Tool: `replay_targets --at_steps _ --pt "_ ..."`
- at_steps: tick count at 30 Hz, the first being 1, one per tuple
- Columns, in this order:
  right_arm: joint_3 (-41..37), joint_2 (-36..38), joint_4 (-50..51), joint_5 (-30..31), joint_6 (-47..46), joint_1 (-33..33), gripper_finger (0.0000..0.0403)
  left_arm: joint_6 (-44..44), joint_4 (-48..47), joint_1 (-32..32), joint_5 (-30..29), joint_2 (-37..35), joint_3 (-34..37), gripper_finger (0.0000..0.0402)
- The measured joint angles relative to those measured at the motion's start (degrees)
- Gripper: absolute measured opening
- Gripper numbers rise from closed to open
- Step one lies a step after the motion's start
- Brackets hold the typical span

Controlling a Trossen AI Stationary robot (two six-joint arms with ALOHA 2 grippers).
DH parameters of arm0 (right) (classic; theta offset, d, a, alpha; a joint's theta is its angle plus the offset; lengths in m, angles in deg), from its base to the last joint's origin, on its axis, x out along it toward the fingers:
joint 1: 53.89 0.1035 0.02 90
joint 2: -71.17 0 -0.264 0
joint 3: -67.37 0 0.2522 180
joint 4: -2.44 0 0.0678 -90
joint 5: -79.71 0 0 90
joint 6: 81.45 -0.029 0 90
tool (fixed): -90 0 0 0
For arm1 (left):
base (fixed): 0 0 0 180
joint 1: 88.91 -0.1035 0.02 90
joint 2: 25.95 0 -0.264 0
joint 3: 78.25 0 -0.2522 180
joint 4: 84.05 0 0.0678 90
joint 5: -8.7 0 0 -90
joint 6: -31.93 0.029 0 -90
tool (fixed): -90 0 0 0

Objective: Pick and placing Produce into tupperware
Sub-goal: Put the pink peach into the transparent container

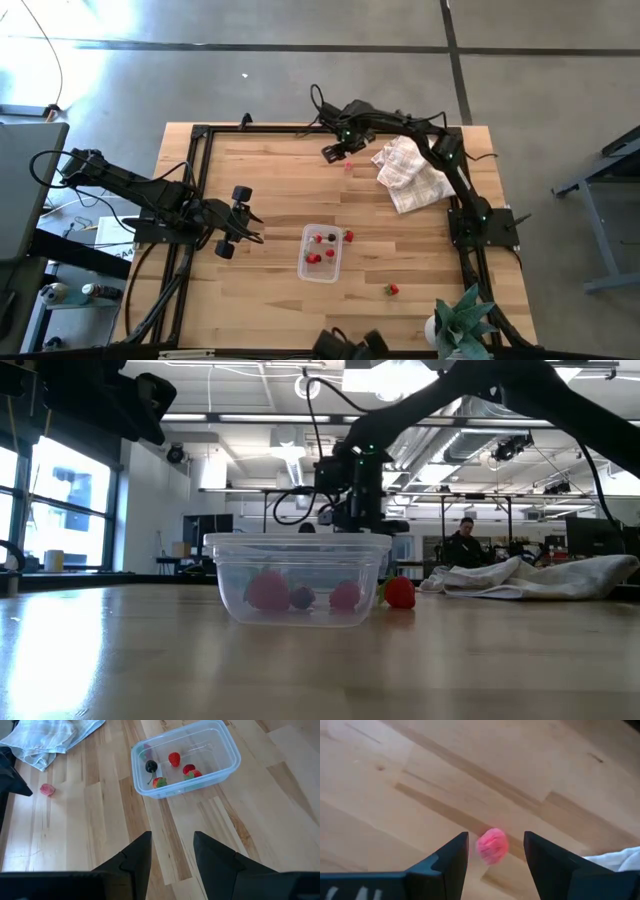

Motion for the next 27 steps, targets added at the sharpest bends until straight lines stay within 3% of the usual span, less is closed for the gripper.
replay_targets --at_steps 13,27 --pt "-5.4 0.1 0.4 0.2 -1.7 2.2 0.0184 0.0 0.0 0.0 0.0 0.0 0.0 0.0136" --pt "-11.0 0.5 -6.5 -0.1 -2.8 2.1 0.0184 0.0 0.0 0.0 0.0 0.0 0.0 0.0136"
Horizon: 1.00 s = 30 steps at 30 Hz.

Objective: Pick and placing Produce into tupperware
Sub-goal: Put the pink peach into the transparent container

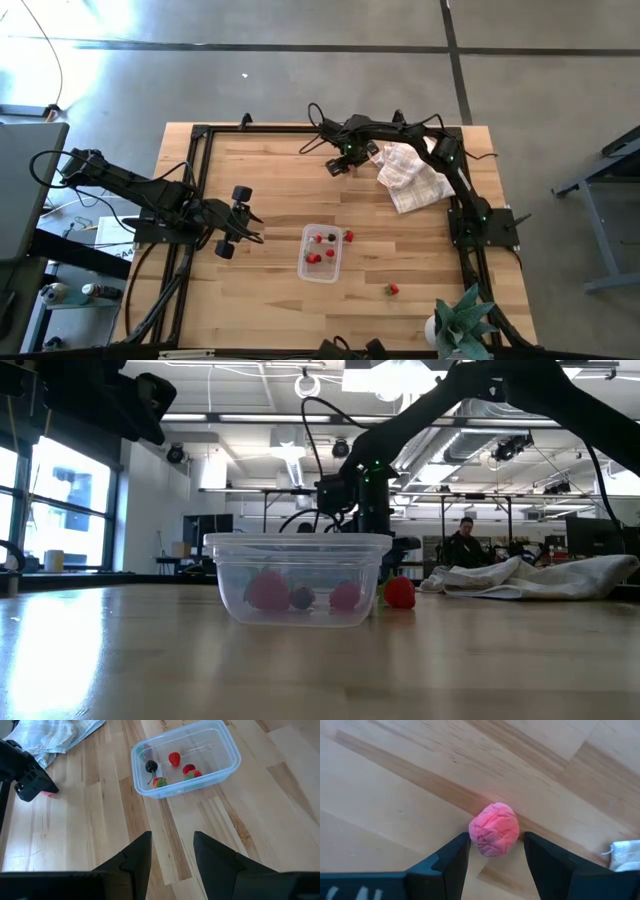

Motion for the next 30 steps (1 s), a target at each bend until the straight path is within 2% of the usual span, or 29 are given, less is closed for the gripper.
replay_targets --at_steps 21,30 --pt "-0.1 -0.2 -1.7 0.1 2.7 -0.8 0.0183 0.0 0.0 0.0 0.0 0.0 0.0 0.0136" --pt "-0.1 -0.2 -2.7 0.4 2.7 -0.9 0.0142 0.0 0.0 0.0 0.0 0.0 0.0 0.0136"
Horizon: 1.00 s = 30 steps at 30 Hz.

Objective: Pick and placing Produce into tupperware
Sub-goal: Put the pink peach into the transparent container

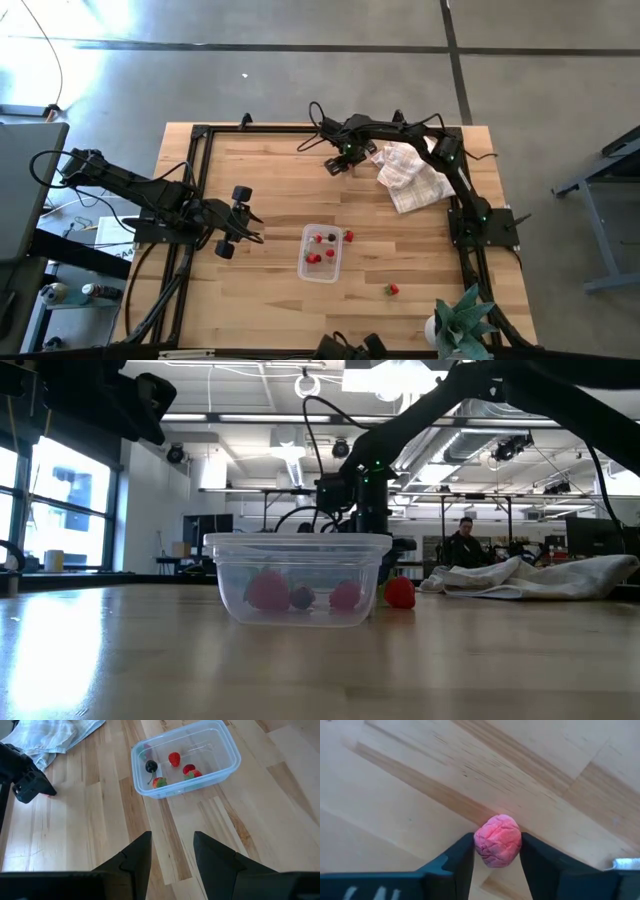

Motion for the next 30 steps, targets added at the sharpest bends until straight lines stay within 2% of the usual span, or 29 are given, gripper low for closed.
replay_targets --at_steps 15,18,23,30 --pt "1.7 -0.4 0.7 0.2 0.2 0.0 0.0128 0.0 0.0 0.0 0.0 0.0 0.0 0.0136" --pt "3.8 -0.7 -2.0 0.7 1.2 0.0 0.0128 0.0 0.0 0.0 0.0 0.0 0.0 0.0136" --pt "7.8 -0.6 0.0 0.4 1.5 0.4 0.0128 0.0 0.0 0.0 0.0 0.0 0.0 0.0136" --pt "17.5 -0.5 6.9 0.2 2.6 2.2 0.0128 0.0 0.0 0.0 0.0 0.0 0.0 0.0136"
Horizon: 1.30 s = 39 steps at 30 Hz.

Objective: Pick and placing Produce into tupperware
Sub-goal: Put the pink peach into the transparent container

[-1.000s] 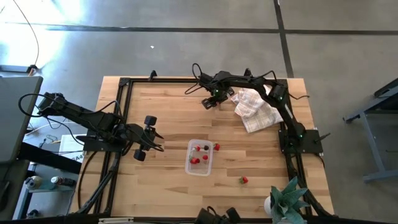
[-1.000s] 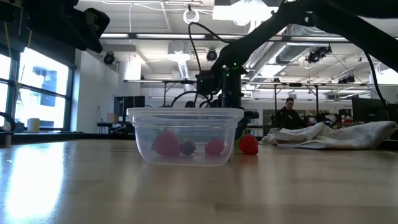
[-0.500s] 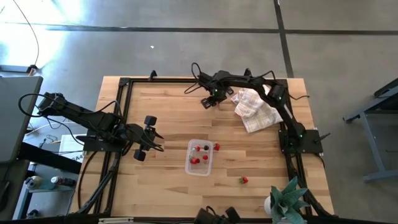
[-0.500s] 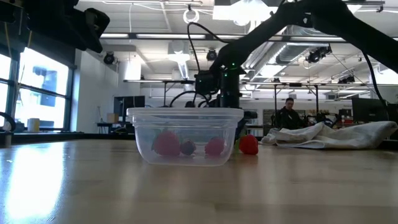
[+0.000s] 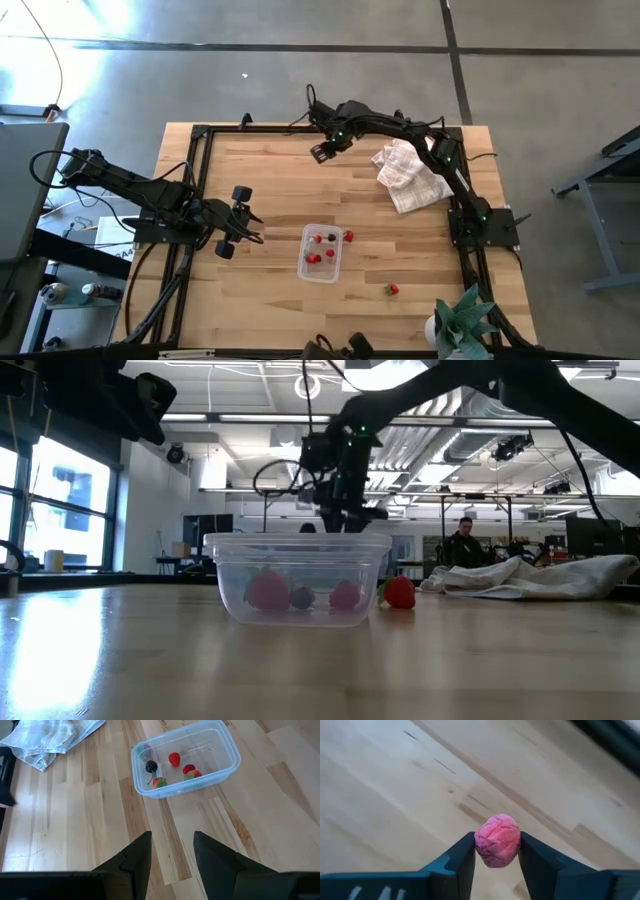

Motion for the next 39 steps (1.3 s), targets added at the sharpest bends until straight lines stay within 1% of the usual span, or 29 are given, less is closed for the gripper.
replay_targets --at_steps 6,8,12,15,25,31,35,39 --pt "12.4 0.1 11.7 1.7 0.4 2.8 0.0128 0.0 0.0 0.0 0.0 0.0 0.0 0.0136" --pt "16.3 0.3 15.5 3.1 0.4 4.3 0.0128 0.0 0.0 0.0 0.0 0.0 0.0 0.0136" --pt "11.5 7.0 16.2 3.6 -1.4 7.3 0.0128 0.0 0.0 0.0 0.0 0.0 0.0 0.0136" --pt "9.5 11.0 19.0 4.5 -2.5 10.4 0.0128 0.0 0.0 0.0 0.0 0.0 0.0 0.0136" --pt "9.2 20.2 17.4 5.5 -2.5 24.8 0.0128 0.0 0.0 0.0 0.0 0.0 0.0 0.0136" --pt "9.2 22.9 17.8 8.3 -1.7 35.2 0.0128 0.0 0.0 0.0 0.0 0.0 0.0 0.0136" --pt "9.2 23.0 19.5 10.6 -0.7 42.3 0.0128 0.0 0.0 0.0 0.0 0.0 0.0 0.0136" --pt "9.2 21.9 19.2 10.8 -1.0 47.8 0.0128 0.0 0.0 0.0 0.0 0.0 0.0 0.0136"
